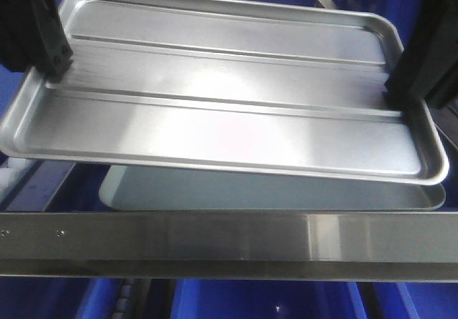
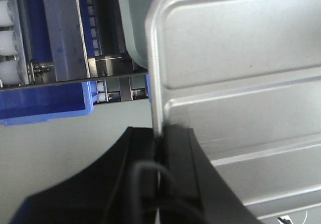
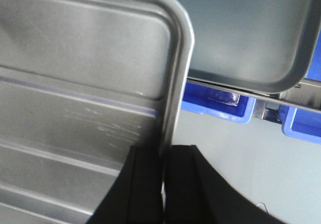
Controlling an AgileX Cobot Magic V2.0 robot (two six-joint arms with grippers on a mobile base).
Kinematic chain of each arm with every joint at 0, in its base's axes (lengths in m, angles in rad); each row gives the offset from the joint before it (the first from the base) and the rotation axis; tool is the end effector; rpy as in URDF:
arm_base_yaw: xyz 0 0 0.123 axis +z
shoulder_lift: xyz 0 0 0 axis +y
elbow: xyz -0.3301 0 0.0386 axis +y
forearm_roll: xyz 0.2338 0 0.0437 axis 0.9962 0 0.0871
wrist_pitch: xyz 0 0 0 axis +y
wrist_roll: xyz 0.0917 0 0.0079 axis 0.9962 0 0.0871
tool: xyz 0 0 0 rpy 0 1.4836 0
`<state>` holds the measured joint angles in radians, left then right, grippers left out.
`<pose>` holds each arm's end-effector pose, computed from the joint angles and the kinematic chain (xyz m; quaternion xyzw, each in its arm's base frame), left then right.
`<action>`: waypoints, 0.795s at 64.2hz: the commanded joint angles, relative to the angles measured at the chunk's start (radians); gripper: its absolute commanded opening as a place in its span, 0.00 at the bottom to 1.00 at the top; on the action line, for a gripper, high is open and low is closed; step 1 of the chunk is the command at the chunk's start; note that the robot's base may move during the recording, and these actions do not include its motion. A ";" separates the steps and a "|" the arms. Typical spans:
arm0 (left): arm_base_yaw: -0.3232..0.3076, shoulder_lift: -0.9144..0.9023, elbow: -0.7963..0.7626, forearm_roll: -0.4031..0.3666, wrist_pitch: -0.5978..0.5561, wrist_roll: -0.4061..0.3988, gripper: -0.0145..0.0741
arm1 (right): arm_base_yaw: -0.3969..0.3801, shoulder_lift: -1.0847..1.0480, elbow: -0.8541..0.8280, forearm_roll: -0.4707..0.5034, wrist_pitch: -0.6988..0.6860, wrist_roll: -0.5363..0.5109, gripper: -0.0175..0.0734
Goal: Grab silver tray and stack on right shelf
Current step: 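Carry the tray with both grippers over the larger grey-blue tray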
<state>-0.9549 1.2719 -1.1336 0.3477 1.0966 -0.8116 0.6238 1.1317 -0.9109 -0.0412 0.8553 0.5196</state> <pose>0.1471 -0.1595 0.3818 0.1137 0.9573 -0.0538 0.2603 0.1500 0.1045 0.3527 -0.0584 0.9560 0.1394 0.2513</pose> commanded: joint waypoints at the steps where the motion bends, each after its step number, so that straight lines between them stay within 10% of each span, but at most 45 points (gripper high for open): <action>1: -0.008 -0.027 -0.023 0.036 0.021 0.033 0.06 | -0.005 -0.026 -0.032 -0.032 -0.059 -0.019 0.25; 51: -0.008 -0.027 -0.023 0.036 0.021 0.033 0.06 | -0.005 -0.026 -0.032 -0.032 -0.060 -0.019 0.25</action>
<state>-0.9549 1.2719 -1.1336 0.3477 1.0966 -0.8116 0.6238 1.1317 -0.9109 -0.0412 0.8553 0.5196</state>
